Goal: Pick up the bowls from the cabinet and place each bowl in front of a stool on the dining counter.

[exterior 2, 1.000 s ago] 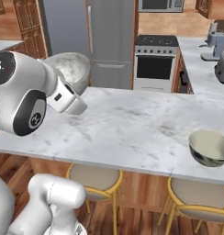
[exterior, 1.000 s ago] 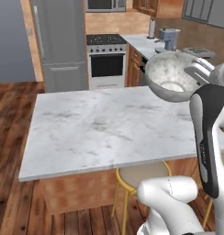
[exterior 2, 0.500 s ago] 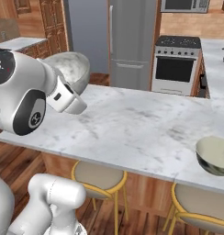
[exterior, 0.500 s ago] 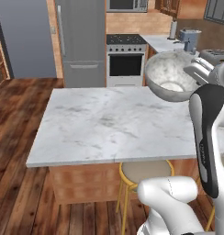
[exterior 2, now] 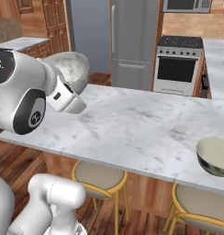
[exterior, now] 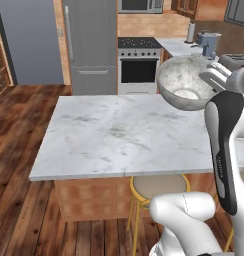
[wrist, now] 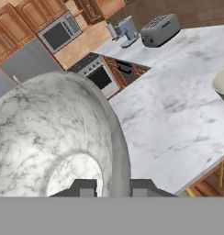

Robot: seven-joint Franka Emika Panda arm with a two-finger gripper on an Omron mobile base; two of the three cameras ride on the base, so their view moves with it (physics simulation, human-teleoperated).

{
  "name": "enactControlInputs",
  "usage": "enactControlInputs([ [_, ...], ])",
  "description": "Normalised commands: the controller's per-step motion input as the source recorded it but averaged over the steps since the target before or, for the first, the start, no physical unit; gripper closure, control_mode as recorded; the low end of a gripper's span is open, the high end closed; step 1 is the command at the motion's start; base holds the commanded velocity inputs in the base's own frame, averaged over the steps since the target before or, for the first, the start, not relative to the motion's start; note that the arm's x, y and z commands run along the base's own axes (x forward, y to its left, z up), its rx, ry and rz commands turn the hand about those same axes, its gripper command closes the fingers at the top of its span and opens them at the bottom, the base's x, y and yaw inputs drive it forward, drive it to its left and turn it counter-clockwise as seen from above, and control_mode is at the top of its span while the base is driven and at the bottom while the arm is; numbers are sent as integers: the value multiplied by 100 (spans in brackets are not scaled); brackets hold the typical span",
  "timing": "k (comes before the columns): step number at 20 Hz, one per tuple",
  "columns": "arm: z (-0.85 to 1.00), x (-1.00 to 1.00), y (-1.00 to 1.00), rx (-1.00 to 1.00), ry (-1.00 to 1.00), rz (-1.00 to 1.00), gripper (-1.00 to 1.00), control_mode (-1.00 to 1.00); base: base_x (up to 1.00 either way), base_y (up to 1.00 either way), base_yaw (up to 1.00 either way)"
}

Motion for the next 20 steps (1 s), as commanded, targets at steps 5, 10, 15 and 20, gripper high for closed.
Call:
enactControlInputs([
  [5,-23,0,-17,0,0,0,100,-100,0,-1,0],
  [10,-43,0,-29,0,8,1,100,-100,0,0,0],
  [15,-51,9,-17,0,5,0,100,-100,0,0,0],
  [20,-47,20,-16,0,12,0,100,-100,0,0,0],
])
